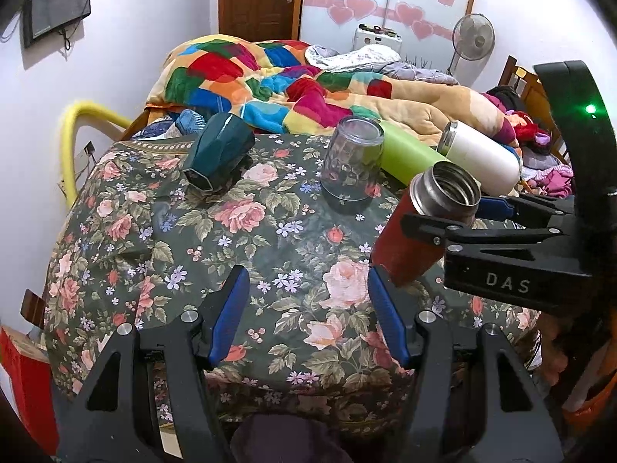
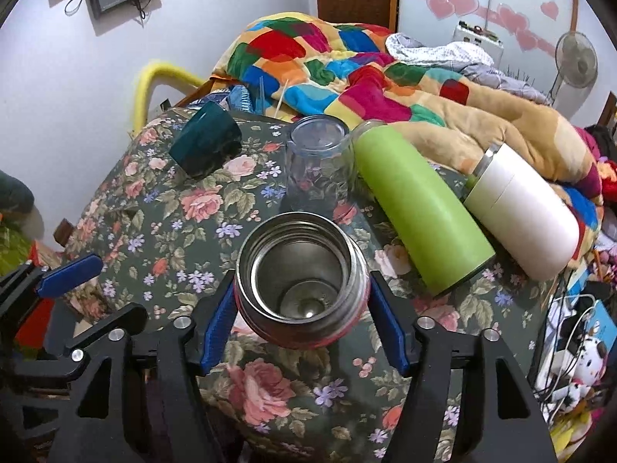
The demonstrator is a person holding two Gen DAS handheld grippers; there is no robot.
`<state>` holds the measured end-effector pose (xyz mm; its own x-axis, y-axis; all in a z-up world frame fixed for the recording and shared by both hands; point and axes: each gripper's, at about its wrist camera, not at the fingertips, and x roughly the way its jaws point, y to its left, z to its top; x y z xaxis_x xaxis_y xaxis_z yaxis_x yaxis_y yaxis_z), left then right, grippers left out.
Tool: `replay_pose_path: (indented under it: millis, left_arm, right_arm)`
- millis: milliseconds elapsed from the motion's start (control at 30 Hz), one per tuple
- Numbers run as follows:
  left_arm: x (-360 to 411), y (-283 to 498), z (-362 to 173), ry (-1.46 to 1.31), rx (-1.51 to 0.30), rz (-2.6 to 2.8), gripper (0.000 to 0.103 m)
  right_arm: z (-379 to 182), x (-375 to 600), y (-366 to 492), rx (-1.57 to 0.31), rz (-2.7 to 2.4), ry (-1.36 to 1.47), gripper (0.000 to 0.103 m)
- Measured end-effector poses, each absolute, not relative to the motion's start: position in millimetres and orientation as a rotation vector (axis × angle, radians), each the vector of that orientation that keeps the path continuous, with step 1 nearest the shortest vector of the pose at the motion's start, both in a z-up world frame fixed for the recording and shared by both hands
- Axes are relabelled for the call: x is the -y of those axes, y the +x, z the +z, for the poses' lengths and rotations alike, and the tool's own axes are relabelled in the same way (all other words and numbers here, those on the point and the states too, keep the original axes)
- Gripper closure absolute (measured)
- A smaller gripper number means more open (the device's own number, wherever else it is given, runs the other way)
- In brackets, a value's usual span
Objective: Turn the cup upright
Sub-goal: 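Lower the red bottle upright onto the bed and open the right tool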
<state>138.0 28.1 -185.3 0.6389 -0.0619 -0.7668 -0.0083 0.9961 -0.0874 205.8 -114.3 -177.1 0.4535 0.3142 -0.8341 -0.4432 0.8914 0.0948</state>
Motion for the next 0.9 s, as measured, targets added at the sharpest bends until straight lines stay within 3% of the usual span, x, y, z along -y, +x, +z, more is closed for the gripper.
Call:
replay_pose_path:
  millis: [267,633,900]
  left_arm:
    - [-25.0,121.2,-154.4,-0.094,-0.813,-0.038,0.04]
    - [-5.8,63.4,-54.4,-0.088,-0.536,-0.09,0.04]
    - [7.9,10.9,-2.0,-0.076,-0.33,-0.091,0.026]
  right_arm:
    - [-143.4,129.8,177.1,-0.919,0.488,-0.098,0.038]
    - [-32.4,185.0,89.1,-0.539,0.449,0.0,0.038]
    - [17.9,207.9,29.2,-0.295,0.402,0.053,0.034]
